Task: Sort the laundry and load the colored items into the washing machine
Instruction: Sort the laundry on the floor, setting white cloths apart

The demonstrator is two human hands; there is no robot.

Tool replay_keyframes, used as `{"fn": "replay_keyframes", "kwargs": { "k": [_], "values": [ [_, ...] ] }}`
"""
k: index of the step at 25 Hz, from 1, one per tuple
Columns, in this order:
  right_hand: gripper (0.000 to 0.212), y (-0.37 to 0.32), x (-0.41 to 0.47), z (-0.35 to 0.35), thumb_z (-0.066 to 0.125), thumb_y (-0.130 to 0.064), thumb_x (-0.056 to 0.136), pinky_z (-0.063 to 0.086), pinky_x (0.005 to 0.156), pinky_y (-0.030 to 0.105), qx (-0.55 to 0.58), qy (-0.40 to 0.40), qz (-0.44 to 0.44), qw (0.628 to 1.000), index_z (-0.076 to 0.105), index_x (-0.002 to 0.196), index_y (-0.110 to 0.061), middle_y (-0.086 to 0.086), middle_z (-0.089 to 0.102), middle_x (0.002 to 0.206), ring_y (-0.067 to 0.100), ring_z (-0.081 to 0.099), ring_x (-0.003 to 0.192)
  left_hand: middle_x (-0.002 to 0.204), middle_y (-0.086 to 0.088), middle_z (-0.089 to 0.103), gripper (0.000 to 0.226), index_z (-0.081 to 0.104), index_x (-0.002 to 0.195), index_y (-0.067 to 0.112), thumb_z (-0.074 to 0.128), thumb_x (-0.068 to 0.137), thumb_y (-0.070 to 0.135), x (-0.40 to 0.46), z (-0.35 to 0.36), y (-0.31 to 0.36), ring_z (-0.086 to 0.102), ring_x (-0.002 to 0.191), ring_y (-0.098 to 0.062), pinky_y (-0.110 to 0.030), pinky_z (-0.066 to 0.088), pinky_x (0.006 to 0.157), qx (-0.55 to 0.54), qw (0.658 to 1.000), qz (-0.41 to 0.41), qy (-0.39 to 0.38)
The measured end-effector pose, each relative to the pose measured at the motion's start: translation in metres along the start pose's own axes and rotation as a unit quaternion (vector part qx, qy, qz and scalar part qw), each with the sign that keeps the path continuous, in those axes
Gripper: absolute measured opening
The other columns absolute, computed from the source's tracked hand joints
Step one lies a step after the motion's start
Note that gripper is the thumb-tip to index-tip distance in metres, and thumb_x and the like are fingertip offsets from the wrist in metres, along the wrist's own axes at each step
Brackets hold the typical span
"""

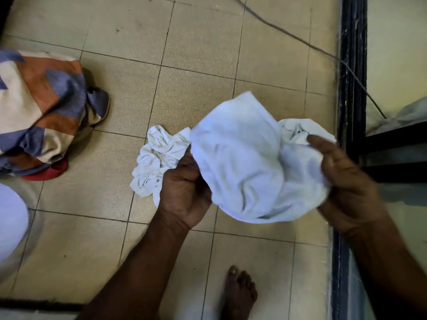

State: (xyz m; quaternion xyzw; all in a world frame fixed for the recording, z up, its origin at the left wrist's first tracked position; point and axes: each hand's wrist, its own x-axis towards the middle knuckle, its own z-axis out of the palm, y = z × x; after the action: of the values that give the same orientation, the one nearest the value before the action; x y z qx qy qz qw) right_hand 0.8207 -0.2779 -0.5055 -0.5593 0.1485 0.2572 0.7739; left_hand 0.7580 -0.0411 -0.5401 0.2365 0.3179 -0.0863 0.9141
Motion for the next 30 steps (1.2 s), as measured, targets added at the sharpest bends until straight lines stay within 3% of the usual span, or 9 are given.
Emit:
{"fn": "replay_keyframes", "kwargs": {
  "k": [2,5,8,11,13,17,22,26,30],
  "values": [
    [0.042,0.022,-0.003,0.005,0.044,-0.007,0.101,0.059,0.093,0.033,0.029,-0.012,0.043,0.999,0.058,0.139,-0.018,0.004,0.07,0.131,0.02,0.068,0.119,0.116,-0.012,0.072,0.04,0.072,0.116,0.007,0.051,0.084,0.018,-0.007,0.009,-0.01,0.067,0.111,-0.028,-0.04,0.054,0.098,-0.071,0.996,-0.042,-0.029],
    [0.013,0.039,-0.01,0.006,0.074,-0.015,0.083,0.061,0.065,0.023,0.036,0.0,0.114,0.993,0.084,0.09,-0.02,0.002,0.081,0.09,0.013,0.077,0.083,0.091,-0.009,0.078,0.027,0.079,0.097,0.011,0.06,0.082,0.024,-0.01,0.041,-0.019,0.076,0.084,-0.022,-0.023,0.062,0.074,-0.052,0.994,-0.093,-0.038],
    [0.038,0.025,-0.004,0.001,0.074,-0.02,0.072,0.063,0.082,0.031,0.04,0.051,0.05,0.997,0.071,0.107,-0.006,0.012,0.074,0.103,0.024,0.072,0.096,0.071,-0.01,0.066,0.015,0.062,0.102,0.01,0.058,0.09,0.002,0.01,0.024,-0.02,0.064,0.059,-0.017,-0.017,0.051,0.042,0.131,0.984,0.077,0.09],
    [0.015,-0.01,0.003,-0.02,0.069,-0.02,0.071,0.062,0.069,0.025,0.011,0.093,-0.049,0.994,0.08,0.08,-0.015,0.0,0.077,0.083,0.012,0.074,0.078,0.103,-0.01,0.072,0.036,0.057,0.119,0.011,0.056,0.092,-0.012,0.021,-0.026,-0.016,0.07,0.09,-0.025,-0.04,0.056,0.078,0.296,0.936,0.168,0.092],
    [0.04,-0.031,0.008,-0.043,0.058,-0.012,0.091,0.054,0.07,0.019,0.006,0.13,-0.096,0.987,0.078,0.058,-0.025,-0.015,0.073,0.066,0.001,0.071,0.068,0.115,-0.015,0.069,0.035,0.06,0.122,0.01,0.058,0.093,-0.009,0.026,-0.073,-0.018,0.067,0.108,-0.034,-0.044,0.053,0.086,0.374,0.9,0.134,0.178],
    [0.039,-0.011,0.041,-0.09,0.036,-0.007,0.1,0.055,0.097,0.029,0.06,0.17,-0.138,0.974,0.071,0.101,-0.024,-0.001,0.071,0.102,0.016,0.068,0.1,0.128,-0.009,0.06,0.034,0.067,0.118,0.017,0.068,0.09,-0.001,0.034,-0.136,-0.028,0.06,0.117,-0.034,-0.038,0.053,0.087,0.536,0.814,0.106,0.196],
    [0.029,0.072,0.034,-0.136,0.055,-0.035,0.098,0.043,0.093,0.039,-0.06,0.409,0.108,0.904,0.059,0.127,-0.038,-0.011,0.062,0.121,0.021,0.056,0.112,0.153,-0.014,0.032,0.04,0.07,0.121,0.026,0.077,0.084,0.011,0.052,-0.153,-0.035,0.03,0.145,-0.03,-0.042,0.031,0.117,0.706,0.687,0.086,0.149],
    [0.022,0.129,0.027,-0.098,0.07,-0.021,0.09,0.05,0.085,0.041,-0.085,0.348,0.133,0.924,0.069,0.108,-0.034,-0.003,0.072,0.109,0.025,0.063,0.113,0.166,-0.009,0.008,0.056,0.055,0.14,0.033,0.075,0.087,0.037,0.069,-0.16,-0.035,0.014,0.152,-0.032,-0.043,0.022,0.122,0.706,0.688,-0.06,0.154],
    [0.033,0.157,0.036,-0.062,0.073,-0.018,0.09,0.051,0.099,0.049,-0.103,0.26,0.167,0.945,0.069,0.121,-0.024,0.005,0.073,0.118,0.029,0.065,0.118,0.148,-0.013,0.05,0.069,0.051,0.143,0.01,0.082,0.082,0.021,0.077,-0.163,-0.047,0.049,0.133,-0.026,-0.04,0.041,0.112,0.642,0.741,-0.047,0.191]
  ]
}}
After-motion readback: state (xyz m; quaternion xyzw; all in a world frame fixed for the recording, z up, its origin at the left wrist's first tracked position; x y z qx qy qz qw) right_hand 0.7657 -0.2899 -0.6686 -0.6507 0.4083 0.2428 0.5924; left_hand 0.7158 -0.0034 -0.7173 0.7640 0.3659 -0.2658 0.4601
